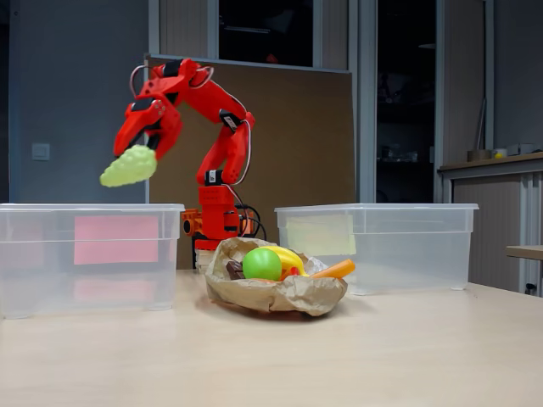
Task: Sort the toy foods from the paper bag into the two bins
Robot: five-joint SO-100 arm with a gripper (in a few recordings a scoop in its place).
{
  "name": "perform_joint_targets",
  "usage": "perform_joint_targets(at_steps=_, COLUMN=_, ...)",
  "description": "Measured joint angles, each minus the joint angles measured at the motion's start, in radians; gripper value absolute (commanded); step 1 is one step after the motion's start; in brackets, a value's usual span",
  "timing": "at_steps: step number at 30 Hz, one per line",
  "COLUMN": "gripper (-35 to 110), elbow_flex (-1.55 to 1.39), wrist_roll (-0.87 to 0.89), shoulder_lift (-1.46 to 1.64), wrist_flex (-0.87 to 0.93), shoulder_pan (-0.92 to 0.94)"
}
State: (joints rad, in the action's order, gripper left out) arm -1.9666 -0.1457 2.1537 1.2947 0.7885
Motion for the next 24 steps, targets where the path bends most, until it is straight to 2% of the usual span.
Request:
perform_joint_targets(at_steps=8, gripper=23, elbow_flex=-0.075, wrist_roll=-0.017, shoulder_lift=-0.179, wrist_flex=-0.133, shoulder_pan=0.101)
perform_joint_targets(at_steps=24, gripper=28, elbow_flex=-0.069, wrist_roll=-0.035, shoulder_lift=-0.543, wrist_flex=-0.296, shoulder_pan=0.15)
